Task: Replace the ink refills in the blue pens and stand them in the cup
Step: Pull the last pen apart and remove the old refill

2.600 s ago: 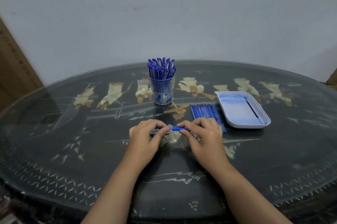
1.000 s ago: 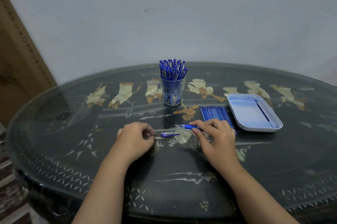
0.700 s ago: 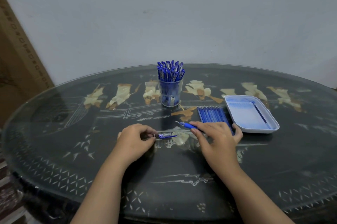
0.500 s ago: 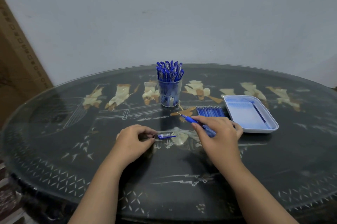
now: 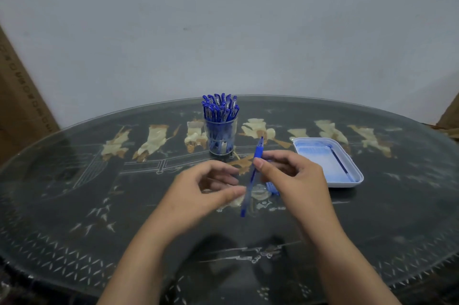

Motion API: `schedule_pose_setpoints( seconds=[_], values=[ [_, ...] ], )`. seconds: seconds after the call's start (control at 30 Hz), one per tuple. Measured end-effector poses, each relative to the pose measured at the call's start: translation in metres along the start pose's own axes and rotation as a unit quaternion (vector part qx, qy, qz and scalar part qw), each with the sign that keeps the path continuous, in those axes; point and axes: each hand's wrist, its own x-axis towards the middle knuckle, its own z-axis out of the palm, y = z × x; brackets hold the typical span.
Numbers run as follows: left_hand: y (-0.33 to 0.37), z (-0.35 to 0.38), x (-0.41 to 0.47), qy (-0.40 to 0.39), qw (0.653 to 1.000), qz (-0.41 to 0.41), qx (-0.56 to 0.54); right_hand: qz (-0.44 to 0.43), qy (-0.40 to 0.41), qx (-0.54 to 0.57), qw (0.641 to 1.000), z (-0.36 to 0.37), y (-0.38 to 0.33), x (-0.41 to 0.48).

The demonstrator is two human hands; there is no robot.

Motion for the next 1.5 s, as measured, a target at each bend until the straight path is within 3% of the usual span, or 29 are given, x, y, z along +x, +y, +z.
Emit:
schedule_pose_setpoints(
  seconds=[0.17, 0.37, 0.63, 0.73, 0.9, 1.07, 1.17, 1.3, 1.5],
  values=[
    [-0.006, 0.018, 0.003, 0.0, 1.0, -0.004, -0.004, 0.026, -0.018, 0.013, 0.999, 0.003, -0.004, -0.004],
    [-0.008, 0.013, 0.005, -0.003, 0.996, 0.017, 0.087, 0.037, -0.01, 0.028, 0.999, -0.004, -0.004, 0.001],
    [-0.019, 0.006, 0.008, 0.007, 0.985, 0.018, 0.173, 0.045, 0.016, 0.13, 0.99, -0.017, -0.003, 0.012],
    [-0.021, 0.006, 0.008, 0.015, 0.984, 0.021, 0.176, 0.029, -0.004, 0.127, 0.992, -0.014, -0.003, 0.012],
    [-0.025, 0.003, 0.011, 0.03, 0.986, 0.021, 0.16, -0.013, 0.042, 0.144, 0.989, -0.014, -0.014, 0.027],
    [-0.036, -0.004, 0.015, 0.12, 0.988, 0.023, 0.094, -0.054, 0.097, 0.166, 0.98, -0.026, -0.036, 0.062],
    [-0.046, -0.005, 0.018, 0.216, 0.976, 0.034, 0.026, -0.037, 0.1, 0.119, 0.987, -0.028, -0.035, 0.083],
    [-0.061, -0.005, 0.02, 0.328, 0.941, 0.034, -0.078, 0.055, 0.053, -0.016, 0.997, -0.014, -0.006, 0.099],
    [-0.069, 0.001, 0.024, 0.33, 0.939, 0.037, -0.088, 0.11, -0.025, -0.227, 0.967, -0.006, 0.047, 0.119]
  ],
)
